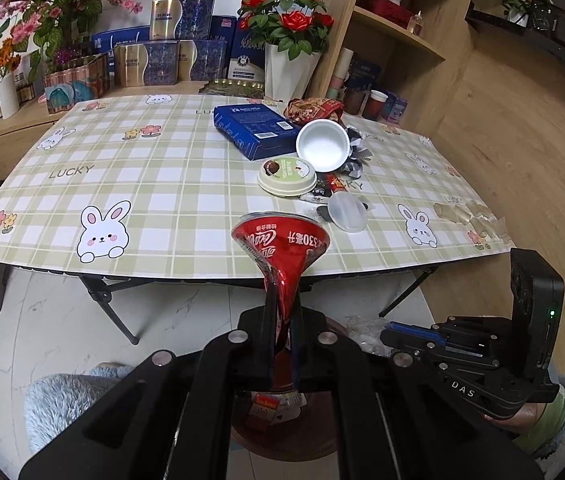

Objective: Collect trash
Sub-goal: 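Carry the red can and the plastic wrapper over the bin with both tools, then open the right tool to drop the plastic wrapper into the bin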

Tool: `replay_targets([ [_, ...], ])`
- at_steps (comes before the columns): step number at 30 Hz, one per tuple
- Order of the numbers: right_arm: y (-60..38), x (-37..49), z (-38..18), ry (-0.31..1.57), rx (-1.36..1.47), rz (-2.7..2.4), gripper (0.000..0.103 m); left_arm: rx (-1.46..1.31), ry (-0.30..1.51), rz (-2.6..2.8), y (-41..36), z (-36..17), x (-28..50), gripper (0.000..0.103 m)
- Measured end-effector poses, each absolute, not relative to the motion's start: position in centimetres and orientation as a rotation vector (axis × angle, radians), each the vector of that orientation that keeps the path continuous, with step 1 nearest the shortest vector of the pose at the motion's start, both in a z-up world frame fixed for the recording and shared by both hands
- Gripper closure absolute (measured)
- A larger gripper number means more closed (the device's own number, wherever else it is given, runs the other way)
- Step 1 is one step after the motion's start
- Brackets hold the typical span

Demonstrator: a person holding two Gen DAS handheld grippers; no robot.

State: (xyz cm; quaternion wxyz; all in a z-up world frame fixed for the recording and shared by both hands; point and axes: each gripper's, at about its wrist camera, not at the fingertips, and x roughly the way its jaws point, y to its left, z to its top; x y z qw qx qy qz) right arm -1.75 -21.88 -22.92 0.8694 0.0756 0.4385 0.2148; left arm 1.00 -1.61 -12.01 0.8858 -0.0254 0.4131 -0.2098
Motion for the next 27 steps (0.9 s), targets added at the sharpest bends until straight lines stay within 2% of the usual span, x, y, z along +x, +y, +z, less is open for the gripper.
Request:
replay_targets([
  [25,-22.8,-1.0,-25.4,1.026,0.211,0.419,0.094,-0.111,0.896,-0.452,-1.3,-13.7,1.3,0.097],
  [27,-22.9,-0.9,-25.4,1.030,0.210,0.408,0.090,-0.112,0.901,-0.455,-1.4,-13.8,1.4,0.097],
])
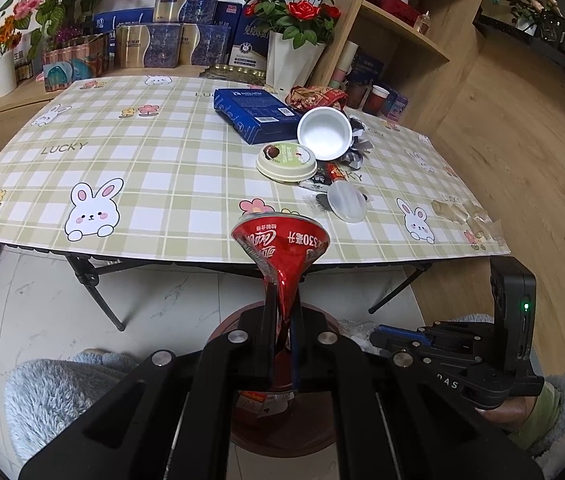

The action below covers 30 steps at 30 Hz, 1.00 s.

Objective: Collect trash
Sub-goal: 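Open the right tool to drop the plastic wrapper into the bin, then lower the red can into the bin and open the left tool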

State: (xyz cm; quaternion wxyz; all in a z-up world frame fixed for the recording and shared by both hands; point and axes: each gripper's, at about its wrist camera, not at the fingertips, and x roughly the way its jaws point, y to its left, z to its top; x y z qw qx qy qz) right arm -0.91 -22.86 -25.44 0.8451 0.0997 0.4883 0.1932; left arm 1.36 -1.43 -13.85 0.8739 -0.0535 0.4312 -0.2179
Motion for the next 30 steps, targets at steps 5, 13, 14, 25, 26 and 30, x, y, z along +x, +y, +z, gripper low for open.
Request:
replay_targets([
  [5,-23.2,-1.5,-23.4,0.938,0.179,0.372,0.043,-0.120,0.907,-0.462,-1.3,-14.1,1.4,0.097],
  [13,-23.5,-3.0,-19.3,0.706,0.043,0.260,0.006,-0.075,0.912,-0.506,-1.8,-14.2,1.5,0.097],
  [14,-23.5,-3.1,-19.0,0.689,0.028,0.248,0.006,-0.054,0.904,-0.511,-1.9,-14.1,1.5,0.097],
  [25,-25.8,-2.4,-20.4,0.673,0.088,0.067,0.006,-0.033,0.939,-0.595,-2.5,-17.7,0.8,0.097],
  [26,-26.0,-2.2,-20.9,0.700,0.098,0.054,0.006,-0.032,0.948,-0.601,-2.6,-18.2,0.7,0.097],
  [30,-26.2,-2.1,-21.5,0.718,0.119,0.047,0.006,0.007,1.006,-0.633,-3.7,-20.3,0.0,0.097],
])
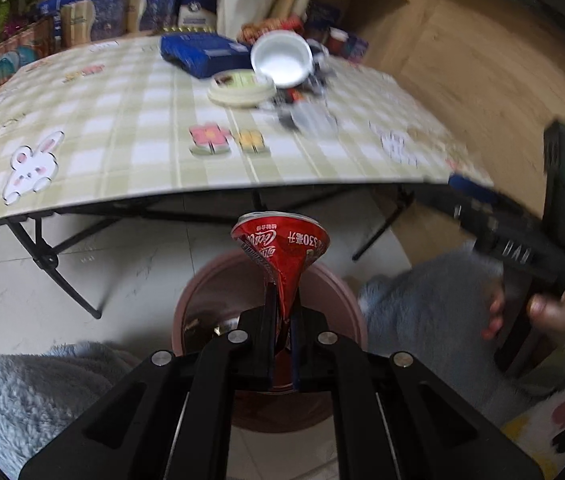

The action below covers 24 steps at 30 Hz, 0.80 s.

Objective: Collect trash
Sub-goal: 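Lower the red can into the bin and open the left tool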

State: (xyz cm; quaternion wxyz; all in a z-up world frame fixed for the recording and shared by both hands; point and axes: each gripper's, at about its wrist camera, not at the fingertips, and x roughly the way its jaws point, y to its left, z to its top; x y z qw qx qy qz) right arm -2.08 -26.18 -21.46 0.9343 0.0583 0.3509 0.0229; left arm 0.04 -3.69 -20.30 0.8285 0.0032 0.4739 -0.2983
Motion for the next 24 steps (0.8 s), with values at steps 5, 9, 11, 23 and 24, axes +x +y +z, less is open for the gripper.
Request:
replay_targets([
  [5,-25.8,-2.5,-21.0,0.693,0.105,0.051,0.006,0.032,1.015,-0.653,-4.4,-20.7,-0.1,0.097],
  [9,-26.5,-2.2,-21.3,0.725,0.144,0.050,0.006,0.035,1.024,-0.649,-4.5,-20.9,0.0,0.097],
  [11,-26.9,-2.1,-21.4,0.739,0.158,0.031,0.006,0.036,1.027,-0.646,-4.5,-21.0,0.0,0.097],
  [23,-27.5,-2.0,-21.8,0.757,0.205,0.029,0.006,0.037,1.043,-0.621,-4.4,-21.4,0.3,0.064],
  [24,-27.5,-2.0,-21.8,0.760,0.205,0.031,0.006,0.031,1.031,-0.612,-4.3,-21.2,0.3,0.056],
])
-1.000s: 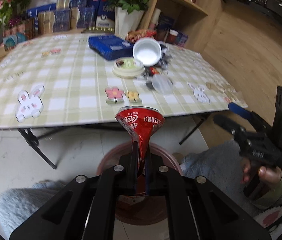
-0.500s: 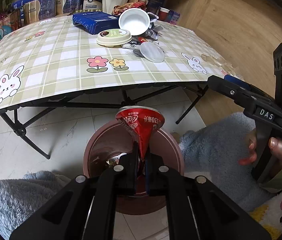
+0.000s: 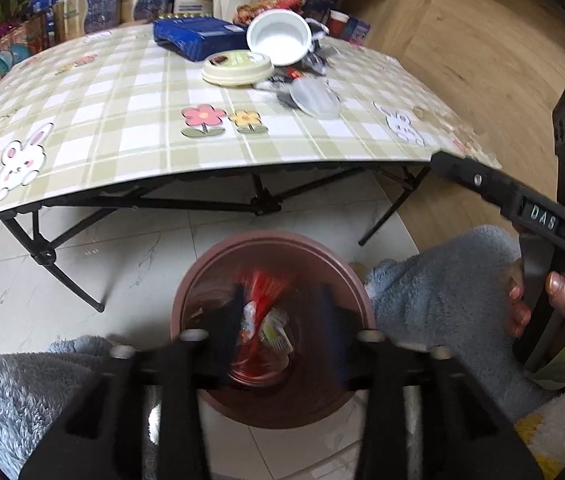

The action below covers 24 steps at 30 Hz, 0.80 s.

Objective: Collect trash
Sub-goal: 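Lower the red can into the bin and open the left tool, then move both tools back over the table toward the white paper cup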

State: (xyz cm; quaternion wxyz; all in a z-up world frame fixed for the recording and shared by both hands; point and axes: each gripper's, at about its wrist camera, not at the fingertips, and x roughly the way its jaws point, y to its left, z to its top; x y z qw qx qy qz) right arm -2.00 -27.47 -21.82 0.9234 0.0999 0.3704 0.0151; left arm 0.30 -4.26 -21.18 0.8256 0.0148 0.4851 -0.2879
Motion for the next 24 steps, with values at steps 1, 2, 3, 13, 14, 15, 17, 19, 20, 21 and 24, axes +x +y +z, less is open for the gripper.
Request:
replay_targets([
  [1,-27.5,-2.0,-21.9,0.763,0.205,0.031,0.006,0.030,1.024,-0.604,-4.2,-21.1,0.3,0.051],
  [2,-27.5,-1.9,-21.9,0.767,0.207,0.031,0.006,0.030,1.021,-0.594,-4.1,-21.0,0.3,0.049],
  [3,-27.5,-1.9,-22.0,0.770,0.208,0.030,0.006,0.031,1.021,-0.581,-4.0,-21.0,0.4,0.044],
  [13,-28.1,-1.6,-22.6,0.790,0.232,0.014,0.006,-0.097,0.945,-0.428,-0.9,-19.8,1.6,0.013],
  [14,-28.1,-1.5,-22.6,0.791,0.234,0.014,0.006,-0.113,0.927,-0.414,-0.5,-19.5,1.7,0.013],
  [15,-28.2,-1.5,-22.5,0.790,0.235,0.014,0.006,-0.132,0.903,-0.394,0.0,-19.2,1.8,0.013],
  [17,-28.3,-1.4,-22.4,0.785,0.231,0.010,0.006,-0.151,0.885,-0.371,0.6,-19.1,1.9,0.012],
  [19,-28.5,-1.1,-22.3,0.779,0.219,-0.004,0.006,-0.169,0.885,-0.356,1.0,-19.1,2.3,0.012],
  [20,-28.6,-1.0,-22.2,0.777,0.214,-0.009,0.006,-0.171,0.885,-0.352,1.1,-19.0,2.4,0.012],
  [21,-28.7,-0.9,-22.1,0.771,0.207,-0.014,0.006,-0.173,0.883,-0.342,1.3,-19.0,2.7,0.012],
  [24,-28.9,-0.4,-21.9,0.767,0.175,-0.011,0.006,-0.165,0.871,-0.324,1.7,-18.7,3.1,0.012],
])
